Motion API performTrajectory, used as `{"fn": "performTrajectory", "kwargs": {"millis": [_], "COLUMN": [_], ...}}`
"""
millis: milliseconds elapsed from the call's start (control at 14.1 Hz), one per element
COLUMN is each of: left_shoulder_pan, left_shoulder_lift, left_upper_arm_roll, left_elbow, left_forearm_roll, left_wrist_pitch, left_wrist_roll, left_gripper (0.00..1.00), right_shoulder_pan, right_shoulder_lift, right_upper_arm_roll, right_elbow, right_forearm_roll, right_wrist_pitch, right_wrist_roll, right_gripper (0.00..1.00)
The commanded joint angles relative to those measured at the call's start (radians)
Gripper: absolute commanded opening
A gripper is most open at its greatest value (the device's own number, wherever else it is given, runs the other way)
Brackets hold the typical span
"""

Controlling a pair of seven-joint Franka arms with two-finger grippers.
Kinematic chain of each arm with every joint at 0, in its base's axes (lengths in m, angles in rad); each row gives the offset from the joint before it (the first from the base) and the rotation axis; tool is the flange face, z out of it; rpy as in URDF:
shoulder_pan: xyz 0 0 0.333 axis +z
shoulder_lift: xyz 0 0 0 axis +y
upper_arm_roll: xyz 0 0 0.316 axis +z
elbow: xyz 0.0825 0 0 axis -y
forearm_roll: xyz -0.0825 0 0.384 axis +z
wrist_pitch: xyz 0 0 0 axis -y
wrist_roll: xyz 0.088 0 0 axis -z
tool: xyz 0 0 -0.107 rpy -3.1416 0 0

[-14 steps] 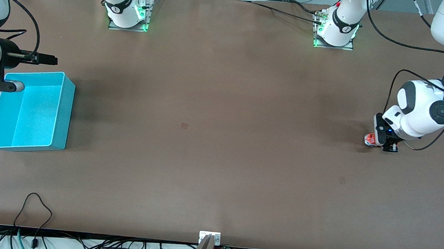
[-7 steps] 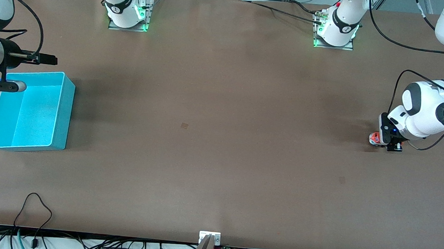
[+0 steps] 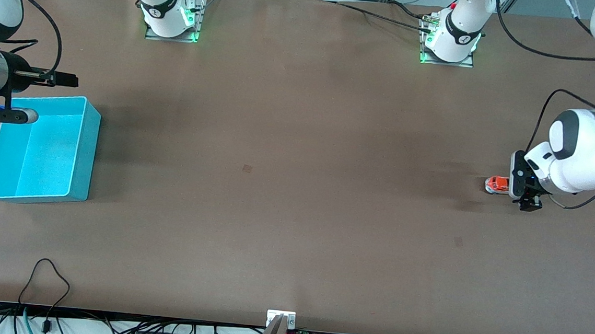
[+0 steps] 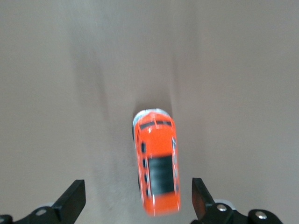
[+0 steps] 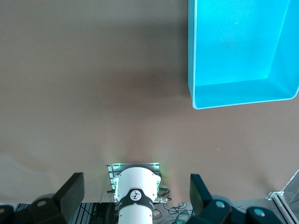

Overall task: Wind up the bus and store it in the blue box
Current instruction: 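Open the left gripper to release the wound bus, then raise and withdraw the left gripper as the bus rolls toward the box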

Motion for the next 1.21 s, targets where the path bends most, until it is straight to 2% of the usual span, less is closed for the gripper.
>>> {"fn": "performTrajectory", "kwargs": {"millis": [0, 213, 497, 852, 1065, 1136], "left_shoulder_pan": [0.01, -0.013, -0.073, -0.125, -0.127, -0.128], "left_shoulder_lift": [-0.054, -0.06, -0.049, -0.038, -0.037, -0.037], "left_upper_arm_roll": [-0.031, -0.054, -0.054, -0.052, -0.034, -0.026], "left_elbow": [-0.006, 0.026, 0.086, 0.172, 0.184, 0.192], "left_forearm_roll": [0.019, 0.014, -0.043, -0.052, -0.18, -0.187], "left_wrist_pitch": [-0.066, -0.07, -0.07, -0.079, -0.082, -0.082], "left_wrist_roll": [0.003, -0.005, -0.089, -0.351, -0.504, -0.586], "left_gripper": [1.0, 1.0, 1.0, 1.0, 1.0, 1.0], "right_shoulder_pan": [-0.008, -0.022, -0.039, -0.036, -0.033, -0.033], "right_shoulder_lift": [-0.014, -0.013, -0.01, -0.011, -0.011, -0.013], "right_upper_arm_roll": [0.001, -0.007, -0.007, -0.007, -0.007, -0.007], "right_elbow": [-0.01, -0.012, -0.012, -0.012, -0.012, -0.012], "right_forearm_roll": [0.004, 0.069, 0.079, 0.078, 0.078, 0.078], "right_wrist_pitch": [-0.008, -0.009, -0.009, -0.011, -0.009, -0.009], "right_wrist_roll": [-0.008, 0.008, 0.006, 0.006, 0.005, 0.005], "right_gripper": [1.0, 1.0, 1.0, 1.0, 1.0, 1.0]}}
